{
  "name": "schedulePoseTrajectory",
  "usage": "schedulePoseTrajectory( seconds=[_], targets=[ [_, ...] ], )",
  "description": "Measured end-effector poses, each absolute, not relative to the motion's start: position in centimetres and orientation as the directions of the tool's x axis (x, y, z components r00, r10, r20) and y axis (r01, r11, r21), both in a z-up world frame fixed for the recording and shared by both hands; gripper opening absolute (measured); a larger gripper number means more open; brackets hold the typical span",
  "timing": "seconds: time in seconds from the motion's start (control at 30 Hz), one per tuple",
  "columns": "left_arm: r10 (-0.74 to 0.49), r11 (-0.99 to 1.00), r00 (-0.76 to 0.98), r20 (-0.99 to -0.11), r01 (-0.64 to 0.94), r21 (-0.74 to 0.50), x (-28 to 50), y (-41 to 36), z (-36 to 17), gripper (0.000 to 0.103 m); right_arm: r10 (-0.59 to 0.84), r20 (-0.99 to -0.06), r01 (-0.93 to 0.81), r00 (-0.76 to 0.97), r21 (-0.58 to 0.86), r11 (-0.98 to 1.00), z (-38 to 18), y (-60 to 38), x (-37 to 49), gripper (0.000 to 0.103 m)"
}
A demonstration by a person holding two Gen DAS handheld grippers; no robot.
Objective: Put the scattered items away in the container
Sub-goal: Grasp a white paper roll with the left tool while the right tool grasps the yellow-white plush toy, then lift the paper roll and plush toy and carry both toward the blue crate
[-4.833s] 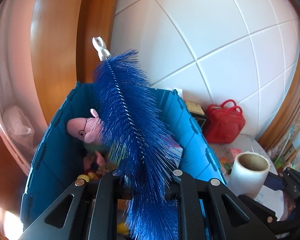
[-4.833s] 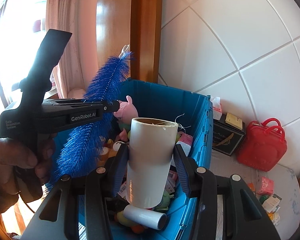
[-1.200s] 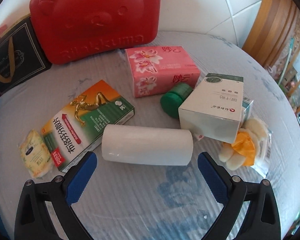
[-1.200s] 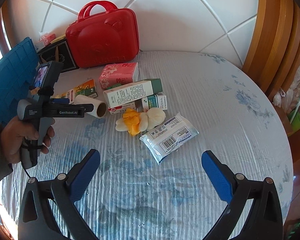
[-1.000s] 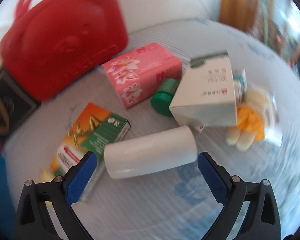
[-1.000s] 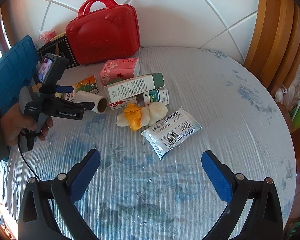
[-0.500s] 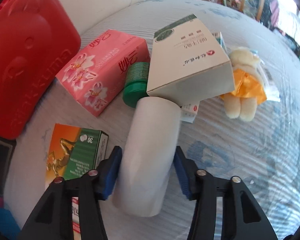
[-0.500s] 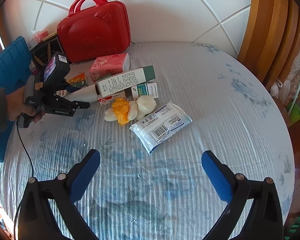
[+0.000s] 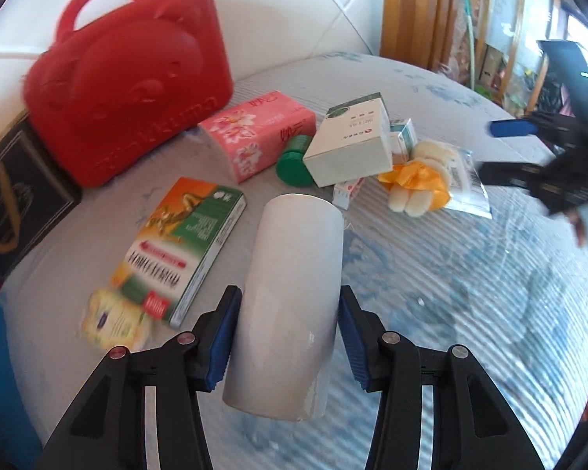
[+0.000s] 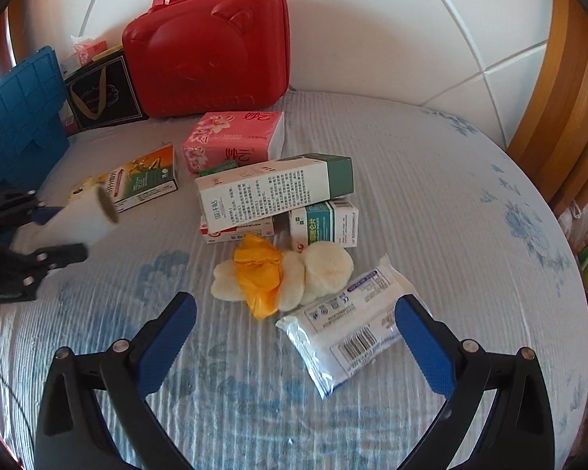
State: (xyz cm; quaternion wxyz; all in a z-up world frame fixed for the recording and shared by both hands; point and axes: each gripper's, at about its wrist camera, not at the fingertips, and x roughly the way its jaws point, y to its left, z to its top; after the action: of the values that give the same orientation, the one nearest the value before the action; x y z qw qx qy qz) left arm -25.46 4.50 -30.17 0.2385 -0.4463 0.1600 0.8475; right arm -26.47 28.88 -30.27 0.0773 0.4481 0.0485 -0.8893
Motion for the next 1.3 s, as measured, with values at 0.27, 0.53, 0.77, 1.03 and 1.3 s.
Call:
schedulePoseTrajectory(
  seconds=[0.27, 0.53, 0.77, 1.03, 1.3],
  targets=[
    [0.244, -0.876, -0.517, -0.821, -0.480, 0.042, -20.9, 1.3, -28.4, 0.048, -0.064, -0.838, 0.187, -0.542, -0.046, -0.981, -35.6, 28.1, -31.6, 0.103],
    [0.242, -0.895, -0.537, -0.808, -0.446, 0.028, -19.5, 1.0, -27.7, 0.048, -0.085, -0.834, 0.208, -0.545, -0.037, -0.977, -36.4, 27.4, -31.1, 0.091],
    [0.245, -0.898, -0.553, -0.796, -0.439, 0.029, -19.3, 1.5, -26.9, 0.048, -0.087, -0.815, 0.222, -0.573, -0.052, -0.974, -35.0, 27.5, -29.9, 0.048],
    [0.234, -0.911, -0.578, -0.781, -0.411, 0.031, -18.6, 2.1, -24.7, 0.048, -0.106, -0.805, 0.219, -0.583, -0.030, -0.975, -31.1, 28.2, -27.3, 0.030],
    [0.227, -0.929, -0.624, -0.748, -0.368, 0.024, -16.6, 2.4, -19.7, 0.048, -0.117, -0.787, 0.208, -0.606, -0.015, -0.978, -24.0, 29.0, -22.7, 0.030]
  ],
)
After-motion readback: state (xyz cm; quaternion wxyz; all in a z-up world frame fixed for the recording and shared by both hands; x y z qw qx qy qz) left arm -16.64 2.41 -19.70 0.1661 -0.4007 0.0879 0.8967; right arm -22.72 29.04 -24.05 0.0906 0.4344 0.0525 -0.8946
